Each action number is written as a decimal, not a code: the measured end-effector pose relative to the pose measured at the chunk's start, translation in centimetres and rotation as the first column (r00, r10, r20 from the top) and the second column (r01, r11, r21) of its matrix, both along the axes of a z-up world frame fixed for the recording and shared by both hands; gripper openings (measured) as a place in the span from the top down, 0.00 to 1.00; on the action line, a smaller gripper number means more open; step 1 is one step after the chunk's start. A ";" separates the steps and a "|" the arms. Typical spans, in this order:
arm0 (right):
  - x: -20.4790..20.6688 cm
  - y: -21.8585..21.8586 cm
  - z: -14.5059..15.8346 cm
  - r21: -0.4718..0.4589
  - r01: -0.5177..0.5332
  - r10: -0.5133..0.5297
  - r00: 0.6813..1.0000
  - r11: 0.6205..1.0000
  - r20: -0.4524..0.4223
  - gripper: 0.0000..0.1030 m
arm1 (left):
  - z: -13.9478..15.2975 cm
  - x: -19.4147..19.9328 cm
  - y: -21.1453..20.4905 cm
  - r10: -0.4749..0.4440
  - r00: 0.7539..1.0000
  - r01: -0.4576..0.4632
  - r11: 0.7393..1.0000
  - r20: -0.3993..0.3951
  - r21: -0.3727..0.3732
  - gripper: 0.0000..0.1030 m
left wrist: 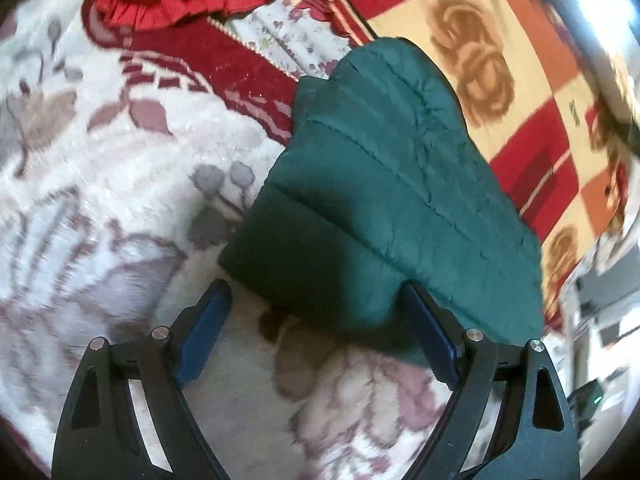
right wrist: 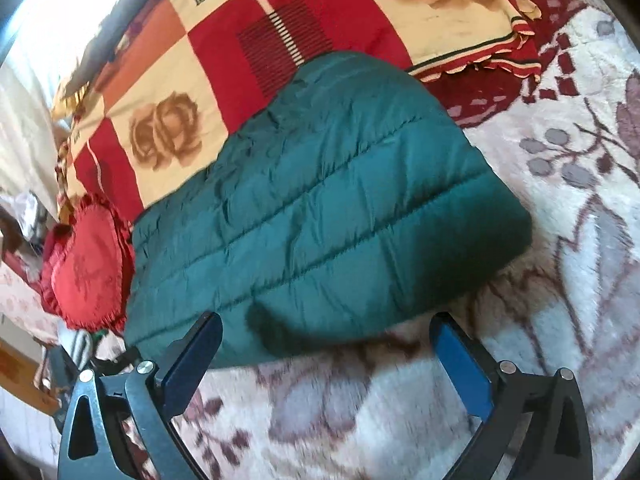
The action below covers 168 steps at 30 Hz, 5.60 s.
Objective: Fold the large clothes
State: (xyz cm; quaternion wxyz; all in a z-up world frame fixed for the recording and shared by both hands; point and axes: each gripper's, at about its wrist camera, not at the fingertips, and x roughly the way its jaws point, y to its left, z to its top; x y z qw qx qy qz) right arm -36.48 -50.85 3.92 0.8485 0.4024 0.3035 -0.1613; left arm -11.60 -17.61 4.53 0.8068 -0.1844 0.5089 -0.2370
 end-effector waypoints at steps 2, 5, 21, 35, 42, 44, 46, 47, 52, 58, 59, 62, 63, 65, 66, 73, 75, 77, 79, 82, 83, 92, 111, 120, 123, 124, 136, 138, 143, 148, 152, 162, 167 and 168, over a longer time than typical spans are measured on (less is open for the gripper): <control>0.4 -0.6 -0.2 0.009 0.006 -0.006 1.000 1.000 0.018 0.01 | 0.1 0.0 -0.4 0.018 1.000 -0.018 1.000 0.007 -0.018 0.12; 1.5 -1.8 -0.6 0.031 0.015 -0.017 0.999 0.999 0.040 0.01 | 0.1 0.7 -1.0 0.048 0.999 -0.049 0.997 -0.017 -0.059 0.03; 4.6 -3.6 0.3 -0.015 0.064 -0.064 0.998 0.998 0.008 0.53 | 0.2 3.7 -1.6 0.085 0.992 -0.096 0.988 -0.092 -0.122 0.39; -4.1 4.7 5.9 -0.100 -0.069 0.067 0.997 0.993 -0.027 0.69 | 5.9 -5.7 5.1 -0.107 0.994 0.106 0.993 -0.005 -0.059 0.56; -9.5 6.4 3.3 0.003 -0.018 0.018 0.998 1.000 -0.067 0.47 | 2.9 -9.6 8.0 -0.108 0.993 0.107 0.994 -0.040 -0.006 0.44; -9.9 5.7 2.8 0.032 -0.007 0.009 0.997 0.999 -0.081 0.40 | 2.3 -9.5 8.1 -0.099 0.994 0.099 0.995 -0.044 0.002 0.37; -11.3 5.4 3.5 -0.005 0.031 -0.032 0.993 1.000 -0.113 0.36 | 2.5 -9.6 8.4 -0.088 0.995 0.089 0.996 -0.051 0.014 0.33; -12.0 5.4 4.0 -0.029 0.036 -0.039 0.992 0.999 -0.120 0.35 | 3.0 -9.8 8.7 -0.081 0.996 0.082 0.996 -0.033 0.038 0.30; -13.9 5.5 6.2 -0.164 0.066 -0.097 0.978 0.984 -0.183 0.31 | 6.0 -11.5 9.1 -0.066 0.990 0.043 0.983 0.126 0.179 0.28; -15.5 6.7 9.6 -0.327 0.077 -0.142 0.973 0.942 -0.181 0.28 | 7.6 -13.4 8.4 -0.097 0.973 0.050 0.973 0.208 0.224 0.28; -15.4 7.4 10.1 -0.349 0.064 -0.133 0.975 0.935 -0.180 0.28 | 7.7 -13.7 8.2 -0.099 0.971 0.048 0.972 0.217 0.230 0.28; -14.6 9.8 11.2 -0.414 0.020 -0.098 0.981 0.910 -0.168 0.27 | 8.3 -14.8 7.6 -0.100 0.965 0.040 0.970 0.244 0.239 0.28; -14.4 10.5 11.4 -0.428 0.012 -0.091 0.982 0.904 -0.165 0.26 | 8.4 -15.2 7.4 -0.100 0.963 0.038 0.970 0.252 0.238 0.28; -13.5 12.2 11.9 -0.463 -0.011 -0.069 0.985 0.886 -0.156 0.24 | 8.7 -15.6 6.9 -0.108 0.959 0.043 0.969 0.261 0.244 0.28; -13.3 12.8 11.9 -0.471 -0.020 -0.058 0.987 0.882 -0.151 0.23 | 8.8 -16.0 6.6 -0.117 0.956 0.046 0.966 0.270 0.255 0.28; -10.5 16.7 12.1 -0.497 -0.088 0.016 0.989 0.863 -0.146 0.19 | 9.5 -17.9 5.4 -0.144 0.932 0.042 0.954 0.333 0.295 0.28; -9.7 17.8 12.1 -0.512 -0.114 0.037 0.987 0.851 -0.159 0.19 | 9.7 -18.4 5.2 -0.149 0.925 0.041 0.954 0.350 0.296 0.28; -9.3 18.5 12.1 -0.536 -0.121 0.039 0.986 0.836 -0.162 0.19 | 10.0 -18.8 4.9 -0.155 0.915 0.037 0.951 0.373 0.306 0.28; -8.9 19.1 12.2 -0.548 -0.125 0.042 0.986 0.827 -0.161 0.17 | 10.1 -19.2 4.5 -0.165 0.907 0.037 0.947 0.387 0.319 0.28; -8.7 19.2 12.0 -0.543 -0.128 0.048 0.986 0.830 -0.159 0.12 | 10.1 -19.5 4.0 -0.185 0.899 0.045 0.941 0.398 0.337 0.28; -8.7 19.2 12.0 -0.540 -0.131 0.051 0.986 0.832 -0.161 0.12 | 10.0 -19.6 3.9 -0.189 0.897 0.046 0.940 0.400 0.339 0.28; -8.4 19.3 11.3 -0.519 -0.138 0.060 0.985 0.844 -0.164 0.12 | 9.6 -20.1 2.9 -0.213 0.889 0.058 0.930 0.405 0.362 0.28; -7.7 19.4 10.6 -0.508 -0.160 0.075 0.980 0.846 -0.184 0.12 | 9.1 -20.0 2.4 -0.225 0.890 0.069 0.927 0.398 0.368 0.28; -7.1 18.8 10.9 -0.519 -0.161 0.069 0.979 0.839 -0.192 0.12 | 9.0 -19.5 1.8 -0.241 0.886 0.083 0.924 0.397 0.374 0.28; -6.8 18.7 10.9 -0.524 -0.166 0.071 0.978 0.835 -0.197 0.12 | 9.0 -19.3 1.6 -0.242 0.884 0.082 0.923 0.400 0.377 0.28; -6.6 18.7 10.9 -0.527 -0.169 0.072 0.977 0.833 -0.198 0.12 | 9.0 -19.2 1.6 -0.242 0.884 0.083 0.923 0.399 0.376 0.28; -5.6 18.6 10.1 -0.509 -0.178 0.081 0.975 0.842 -0.207 0.12 | 8.5 -18.4 1.1 -0.243 0.888 0.085 0.921 0.390 0.381 0.28; -5.6 18.6 10.2 -0.510 -0.176 0.082 0.976 0.842 -0.201 0.12 | 8.5 -18.4 1.1 -0.244 0.888 0.085 0.920 0.389 0.382 0.28; -5.5 18.6 10.0 -0.506 -0.179 0.083 0.975 0.844 -0.206 0.12 | 8.3 -18.0 1.4 -0.240 0.890 0.084 0.922 0.388 0.378 0.28; -5.4 18.6 9.9 -0.505 -0.177 0.082 0.975 0.845 -0.206 0.12 | 8.1 -17.8 1.2 -0.243 0.887 0.084 0.921 0.392 0.381 0.28; -5.4 18.6 9.9 -0.506 -0.180 0.083 0.975 0.844 -0.208 0.12 | 8.0 -17.8 1.2 -0.244 0.888 0.087 0.921 0.389 0.380 0.28; -5.3 18.7 9.8 -0.501 -0.182 0.086 0.974 0.846 -0.210 0.12 | 8.1 -18.4 1.2 -0.249 0.873 0.084 0.924 0.420 0.373 0.28; -5.3 18.7 9.8 -0.503 -0.180 0.083 0.974 0.846 -0.209 0.12 | 8.3 -18.4 1.4 -0.249 0.861 0.072 0.923 0.444 0.378 0.28; -5.3 18.6 9.8 -0.502 -0.178 0.082 0.975 0.847 -0.208 0.12 | 8.3 -18.2 1.6 -0.249 0.862 0.073 0.923 0.441 0.379 0.28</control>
